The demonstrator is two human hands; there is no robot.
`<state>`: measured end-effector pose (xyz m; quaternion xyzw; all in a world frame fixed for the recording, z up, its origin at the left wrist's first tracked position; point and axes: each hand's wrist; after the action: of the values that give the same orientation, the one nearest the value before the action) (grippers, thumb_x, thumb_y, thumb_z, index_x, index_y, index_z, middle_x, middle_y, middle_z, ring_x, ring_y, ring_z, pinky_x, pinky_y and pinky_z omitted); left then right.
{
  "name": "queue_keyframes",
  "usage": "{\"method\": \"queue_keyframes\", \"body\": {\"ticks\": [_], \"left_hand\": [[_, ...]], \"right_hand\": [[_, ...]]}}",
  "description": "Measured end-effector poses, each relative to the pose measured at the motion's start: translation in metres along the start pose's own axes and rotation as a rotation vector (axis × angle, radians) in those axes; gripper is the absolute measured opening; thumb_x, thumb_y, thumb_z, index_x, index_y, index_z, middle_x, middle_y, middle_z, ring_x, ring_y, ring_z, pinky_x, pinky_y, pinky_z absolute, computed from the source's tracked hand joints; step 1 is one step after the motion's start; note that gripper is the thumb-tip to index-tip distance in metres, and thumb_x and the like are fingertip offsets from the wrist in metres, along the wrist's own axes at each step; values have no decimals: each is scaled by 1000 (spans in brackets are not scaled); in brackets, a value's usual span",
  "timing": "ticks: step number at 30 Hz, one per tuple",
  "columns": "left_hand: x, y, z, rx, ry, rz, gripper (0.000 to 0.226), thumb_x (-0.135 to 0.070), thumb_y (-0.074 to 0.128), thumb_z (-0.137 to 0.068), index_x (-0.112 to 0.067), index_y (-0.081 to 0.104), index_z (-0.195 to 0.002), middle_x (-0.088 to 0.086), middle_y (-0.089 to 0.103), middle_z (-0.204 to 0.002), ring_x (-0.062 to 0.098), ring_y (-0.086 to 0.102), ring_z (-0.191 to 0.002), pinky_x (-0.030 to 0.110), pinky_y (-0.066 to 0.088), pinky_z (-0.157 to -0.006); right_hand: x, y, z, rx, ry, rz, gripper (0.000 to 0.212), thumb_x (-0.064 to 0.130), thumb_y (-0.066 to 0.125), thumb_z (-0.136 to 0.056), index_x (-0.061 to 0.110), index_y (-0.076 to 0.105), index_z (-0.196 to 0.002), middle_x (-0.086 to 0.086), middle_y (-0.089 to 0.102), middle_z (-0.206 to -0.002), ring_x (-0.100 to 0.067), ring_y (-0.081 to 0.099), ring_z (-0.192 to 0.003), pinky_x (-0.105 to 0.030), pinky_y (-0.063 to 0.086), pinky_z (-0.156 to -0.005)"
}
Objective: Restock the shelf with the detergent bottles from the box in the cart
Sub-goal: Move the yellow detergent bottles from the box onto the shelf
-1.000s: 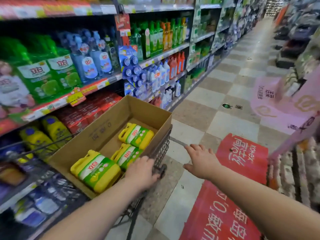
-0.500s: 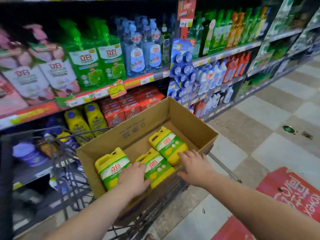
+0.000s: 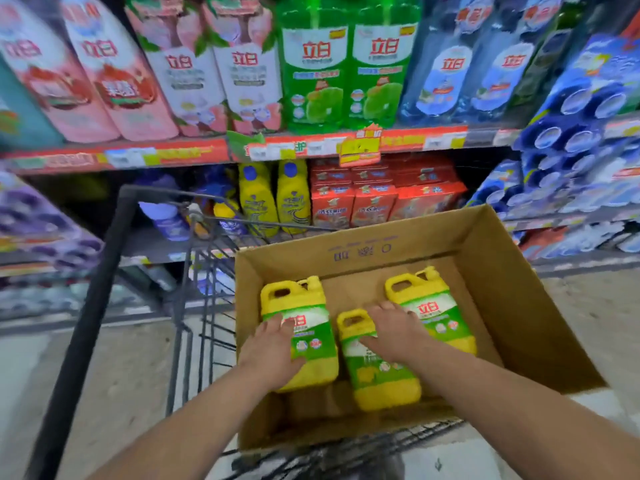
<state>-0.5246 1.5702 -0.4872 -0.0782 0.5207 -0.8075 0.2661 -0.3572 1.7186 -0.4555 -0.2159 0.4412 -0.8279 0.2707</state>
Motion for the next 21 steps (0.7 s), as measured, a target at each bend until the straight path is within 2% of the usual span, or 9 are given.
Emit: {"method": "queue_keyframes", "body": {"ticks": [3,8,12,16,19,21], "left_hand": [[7,15,-6,30,-96,106,81,-56,53,-84,-22,17,-148,4,17,-155,29,31,-134,39,35,-105],[7,40,-26,59,-238,291,87,-51,56,-85,-17,8,-150,4,11,-157,30,26,-139,39,28,-111],[6,56,-42,44,-362,423,92,-53,56,-86,-14,3,-150,6,10,-157,30,20,-141,41,29,-111],[4,65,-58,-20,-506,541,94,-49,63,-82,-13,8,-150,11,18,-155,30,22,-140,42,26,-113],[2,71,-66,-90,-570,555,93,-51,64,-80,-14,13,-148,9,29,-149,30,27,-135,42,29,-110],[1,74,-67,-92,-588,528,96,-53,64,-78,-15,12,-149,8,27,-148,28,26,-134,41,30,-108]], "right_hand": [[4,11,-34,88,-47,-32,64,47,54,-86,19,34,-140,-9,37,-144,-30,37,-132,-43,38,-104],[10,36,-83,196,-87,-160,67,46,58,-86,16,34,-140,-12,41,-142,-30,41,-130,-36,38,-103],[17,59,-111,255,-58,-368,71,45,62,-85,17,32,-143,-10,41,-145,-27,42,-131,-34,39,-103],[22,82,-129,287,-32,-616,68,46,68,-80,19,41,-137,-5,52,-138,-24,50,-124,-29,41,-95],[27,94,-139,324,63,-825,70,52,70,-76,20,45,-133,-3,56,-134,-24,54,-120,-32,45,-95],[32,101,-143,345,126,-900,71,53,71,-74,19,47,-131,-4,57,-133,-24,55,-119,-28,45,-88]]}}
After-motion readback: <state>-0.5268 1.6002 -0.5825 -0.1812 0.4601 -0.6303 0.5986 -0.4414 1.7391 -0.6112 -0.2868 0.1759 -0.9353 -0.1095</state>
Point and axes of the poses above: each hand's wrist, its own z-axis away from the middle knuckle, its own y-axis out of the palm, x = y × z
